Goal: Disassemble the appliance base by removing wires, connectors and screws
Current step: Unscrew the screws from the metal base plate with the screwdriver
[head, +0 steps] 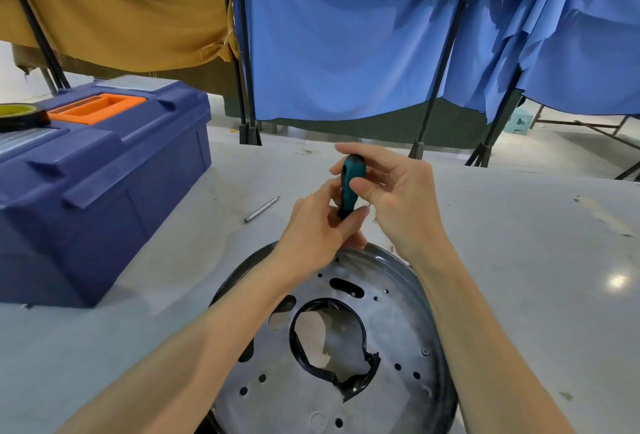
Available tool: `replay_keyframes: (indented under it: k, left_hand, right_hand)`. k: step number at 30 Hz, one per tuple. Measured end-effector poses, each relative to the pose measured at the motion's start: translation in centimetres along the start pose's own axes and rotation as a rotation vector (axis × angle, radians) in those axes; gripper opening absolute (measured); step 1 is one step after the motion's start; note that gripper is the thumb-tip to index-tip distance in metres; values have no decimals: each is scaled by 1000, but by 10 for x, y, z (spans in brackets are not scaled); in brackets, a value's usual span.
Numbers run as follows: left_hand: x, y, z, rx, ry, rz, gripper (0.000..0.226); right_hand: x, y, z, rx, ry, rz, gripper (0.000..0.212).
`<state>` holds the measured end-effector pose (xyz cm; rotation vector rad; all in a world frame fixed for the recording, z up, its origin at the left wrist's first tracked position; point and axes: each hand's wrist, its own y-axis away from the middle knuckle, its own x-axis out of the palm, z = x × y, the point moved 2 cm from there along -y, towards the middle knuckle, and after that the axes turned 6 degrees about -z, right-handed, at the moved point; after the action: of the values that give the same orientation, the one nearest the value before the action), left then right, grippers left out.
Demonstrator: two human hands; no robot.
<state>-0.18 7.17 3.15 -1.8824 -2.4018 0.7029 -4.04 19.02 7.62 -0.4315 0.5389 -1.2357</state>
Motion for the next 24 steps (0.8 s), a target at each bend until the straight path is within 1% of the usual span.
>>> replay_keyframes:
  k: [2, 4, 6, 7, 9, 11, 13, 15, 17, 19, 20, 22, 24]
  left_hand:
    - [0, -1, 1, -4, 62, -1, 19]
    - [-2, -1, 1, -7, 125, 65, 21]
    - [-2, 0, 3, -20, 145, 120, 23]
    - [-2, 0, 4, -33, 149, 123, 23]
    - [-4, -1, 6, -52, 119, 99, 24]
    - [-6, -2, 4, -41, 69, 94, 24]
    - [-5, -2, 3, -25, 45, 90, 18]
    - [-3, -1, 2, -12, 11, 55, 9]
    - [-1, 1, 2, 1, -23, -1, 18]
    - [0, 0, 2, -7, -26, -55, 20]
    - [-1, 0, 2, -9, -10, -72, 21]
    - [-2, -1, 3, -18, 33, -92, 26]
    - [-3, -1, 3, -29, 65, -92, 25]
  right_hand:
    - [1, 2, 0, -9, -21, 33, 46]
    - [-3, 1, -2, 6, -24, 23, 45]
    - [-6, 0, -4, 27, -29, 13, 41]
    - [-5, 0, -4, 35, -33, 12, 37]
    - [0, 2, -4, 42, -17, 9, 28]
    - [1, 1, -5, 38, 36, -28, 28]
    - [-1, 0, -5, 25, 80, -77, 30]
    - [-4, -1, -6, 25, 78, -89, 35]
    - [-5, -2, -5, 35, 51, -57, 45]
    - [-4, -1, -4, 16, 30, -6, 48]
    - [-2, -1, -2, 6, 20, 16, 46]
    - [3, 1, 1, -3, 1, 40, 35]
    - [7, 3, 2, -10, 36, 17, 28]
